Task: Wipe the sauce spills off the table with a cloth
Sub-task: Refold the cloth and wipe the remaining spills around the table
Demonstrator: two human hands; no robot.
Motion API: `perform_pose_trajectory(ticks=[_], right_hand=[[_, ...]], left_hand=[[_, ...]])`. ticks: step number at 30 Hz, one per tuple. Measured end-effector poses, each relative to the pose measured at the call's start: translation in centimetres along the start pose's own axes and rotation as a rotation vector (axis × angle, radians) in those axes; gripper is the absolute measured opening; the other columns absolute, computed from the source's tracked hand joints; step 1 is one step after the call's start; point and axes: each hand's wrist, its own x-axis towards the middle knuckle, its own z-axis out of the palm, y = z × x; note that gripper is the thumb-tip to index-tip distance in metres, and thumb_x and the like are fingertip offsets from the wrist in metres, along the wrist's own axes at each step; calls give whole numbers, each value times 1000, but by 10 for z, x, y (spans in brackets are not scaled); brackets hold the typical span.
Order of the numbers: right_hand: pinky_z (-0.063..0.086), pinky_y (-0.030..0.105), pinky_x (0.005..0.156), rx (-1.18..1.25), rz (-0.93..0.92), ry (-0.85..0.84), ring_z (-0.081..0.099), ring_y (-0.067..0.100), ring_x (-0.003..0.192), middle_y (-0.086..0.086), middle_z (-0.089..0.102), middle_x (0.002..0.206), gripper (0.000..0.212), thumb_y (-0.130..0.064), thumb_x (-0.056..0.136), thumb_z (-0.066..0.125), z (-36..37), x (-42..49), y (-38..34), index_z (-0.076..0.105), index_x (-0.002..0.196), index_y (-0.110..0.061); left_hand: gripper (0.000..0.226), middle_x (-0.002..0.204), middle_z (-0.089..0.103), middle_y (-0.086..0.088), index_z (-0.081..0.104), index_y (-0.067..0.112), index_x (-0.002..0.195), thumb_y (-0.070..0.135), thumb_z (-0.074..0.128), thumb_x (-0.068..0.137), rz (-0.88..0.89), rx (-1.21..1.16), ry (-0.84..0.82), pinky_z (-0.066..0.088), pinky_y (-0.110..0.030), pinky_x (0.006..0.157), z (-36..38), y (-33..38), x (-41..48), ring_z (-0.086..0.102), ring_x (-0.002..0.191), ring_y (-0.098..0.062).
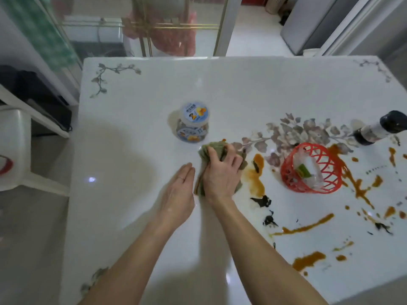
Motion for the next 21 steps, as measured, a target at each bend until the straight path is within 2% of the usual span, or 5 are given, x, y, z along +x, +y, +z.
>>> perform_pose_trajectory(ticks=[2, 6, 11, 17, 21], right_hand=[[42, 46, 86, -33, 59, -74, 26, 32, 119, 6, 22, 147, 39, -24, 95, 45, 5, 8, 7, 46, 131, -40], [41, 45, 85, -32, 143, -63, 27, 32, 119, 7, 24, 144, 42, -20, 96, 42, 1, -2, 18, 49, 133, -37], [46, 51, 86, 75, 116, 54, 31, 33, 116, 11, 29, 142, 36, -20, 94, 45, -11, 22, 6, 56, 126, -34], [38, 54, 93, -98, 28, -140, 25, 36, 128, 5, 18, 154, 47, -21, 96, 40, 3, 38, 18, 38, 141, -35], [43, 49, 81, -164, 129, -14, 37, 36, 117, 5, 33, 149, 50, -22, 91, 53, 5, -8, 34, 44, 141, -28]], left_hand=[[65, 157, 14, -3, 23, 6, 147, -5, 41, 85, -10, 4, -30, 11, -22, 117, 4, -3, -6, 13, 145, -14], [64, 155, 21, -7, 28, 3, 145, -8, 40, 83, 14, 13, 4, 11, -23, 117, 6, -2, -7, 18, 144, -18], [61, 156, 18, -6, 25, 5, 146, -5, 37, 87, 12, 16, 0, 5, -19, 114, 2, 5, 9, 14, 144, -17], [62, 156, 17, -6, 25, 3, 146, -6, 39, 86, -1, 26, -23, 8, -21, 116, 5, 5, 4, 14, 145, -17], [62, 156, 17, -5, 24, 5, 146, -5, 39, 87, -2, 34, -2, 4, -18, 113, 6, 7, 3, 13, 145, -16]])
